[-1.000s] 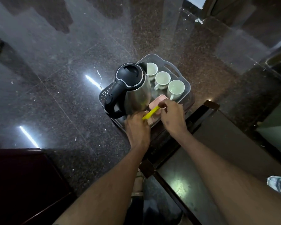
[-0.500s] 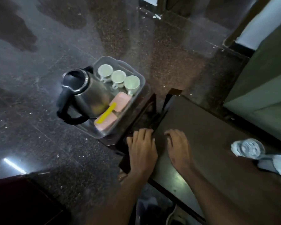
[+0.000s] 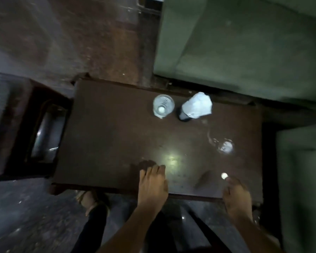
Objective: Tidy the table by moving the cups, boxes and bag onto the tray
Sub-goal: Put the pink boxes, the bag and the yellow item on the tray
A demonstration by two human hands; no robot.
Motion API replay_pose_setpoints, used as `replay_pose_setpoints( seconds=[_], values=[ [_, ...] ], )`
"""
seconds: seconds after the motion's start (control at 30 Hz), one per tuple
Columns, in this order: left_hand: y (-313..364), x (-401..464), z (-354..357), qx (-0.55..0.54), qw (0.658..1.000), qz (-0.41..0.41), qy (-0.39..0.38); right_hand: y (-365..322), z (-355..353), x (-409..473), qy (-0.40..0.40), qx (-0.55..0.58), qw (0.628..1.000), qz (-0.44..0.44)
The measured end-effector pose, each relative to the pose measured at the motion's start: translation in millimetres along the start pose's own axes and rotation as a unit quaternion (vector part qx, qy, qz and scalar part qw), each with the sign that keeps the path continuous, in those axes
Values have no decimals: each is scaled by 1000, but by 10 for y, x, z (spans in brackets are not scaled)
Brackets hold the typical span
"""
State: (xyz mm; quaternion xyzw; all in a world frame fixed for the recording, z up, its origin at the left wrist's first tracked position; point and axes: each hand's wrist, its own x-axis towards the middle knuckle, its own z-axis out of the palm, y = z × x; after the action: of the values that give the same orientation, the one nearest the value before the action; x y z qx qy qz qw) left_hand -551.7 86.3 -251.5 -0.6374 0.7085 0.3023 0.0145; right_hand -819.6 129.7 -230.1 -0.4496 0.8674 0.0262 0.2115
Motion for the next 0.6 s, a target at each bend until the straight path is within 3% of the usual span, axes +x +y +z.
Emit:
replay_pose_setpoints(
  seconds=[0.13,0.27,0.43,0.6],
  values=[
    [350,-29,364,34,997,28,-58,469,77,147,-1,23,999,27],
    [602,-7,593,51,994,55,-75,408,240,377,-18,61,998,3],
    [846,71,787,79,989,73,-102,358,412,452,-23,78,995,59],
    [1275,323,989,1,987,98,-131,454,456,511,24,105,990,91]
  ],
)
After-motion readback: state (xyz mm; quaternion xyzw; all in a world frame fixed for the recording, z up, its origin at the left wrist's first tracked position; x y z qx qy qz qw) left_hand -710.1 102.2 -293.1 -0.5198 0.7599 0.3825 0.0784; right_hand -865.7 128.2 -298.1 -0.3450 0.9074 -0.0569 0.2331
